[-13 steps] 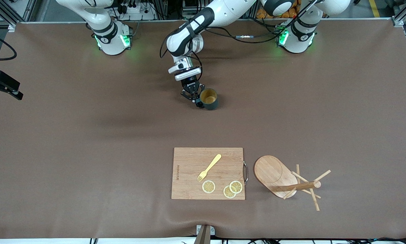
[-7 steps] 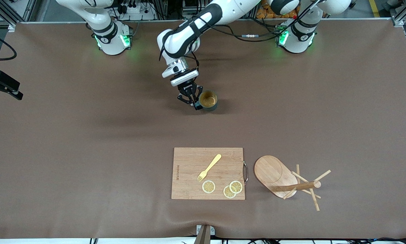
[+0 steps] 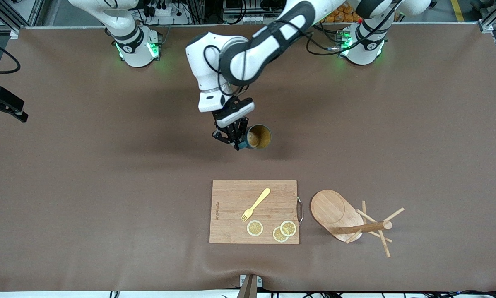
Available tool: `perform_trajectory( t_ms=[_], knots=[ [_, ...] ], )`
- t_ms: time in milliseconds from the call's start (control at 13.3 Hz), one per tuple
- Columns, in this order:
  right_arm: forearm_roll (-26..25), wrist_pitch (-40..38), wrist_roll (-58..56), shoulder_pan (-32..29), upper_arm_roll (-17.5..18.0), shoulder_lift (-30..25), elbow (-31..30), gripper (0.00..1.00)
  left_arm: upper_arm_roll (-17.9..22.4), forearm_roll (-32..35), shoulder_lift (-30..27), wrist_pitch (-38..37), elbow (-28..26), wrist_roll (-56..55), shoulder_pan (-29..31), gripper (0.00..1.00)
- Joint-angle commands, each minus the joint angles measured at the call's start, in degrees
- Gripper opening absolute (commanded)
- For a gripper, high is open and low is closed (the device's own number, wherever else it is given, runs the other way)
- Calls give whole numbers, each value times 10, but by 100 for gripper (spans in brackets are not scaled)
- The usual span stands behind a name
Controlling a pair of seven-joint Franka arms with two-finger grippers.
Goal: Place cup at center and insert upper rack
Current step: 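Carry the mug with the left gripper to the wooden mug tree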
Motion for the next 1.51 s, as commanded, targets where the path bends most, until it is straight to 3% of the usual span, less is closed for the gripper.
perform_trajectory(
  t_ms=[0, 226, 452, 603, 904, 1432],
  knots=[
    [-8, -7, -1, 2, -1, 6, 14, 100, -5, -81, -55, 72, -14, -21, 58, 0],
    [-7, -7, -1, 2, -1, 6, 14, 100, -4, -152, -70, 183, -16, -90, 125, 0],
    [-8, -8, -1, 2, -1, 6, 14, 100, -5, -215, -74, 224, -16, -124, 195, 0],
    [-8, -7, 0, 2, -1, 6, 14, 100, -5, -316, -77, 265, -16, -120, 254, 0],
    [-7, -8, 0, 2, -1, 6, 14, 100, -6, -409, -70, 328, -23, -117, 314, 0],
    [-8, -9, 0, 2, -1, 6, 13, 100, -6, -577, -74, 328, -38, 137, 332, 0]
  ],
)
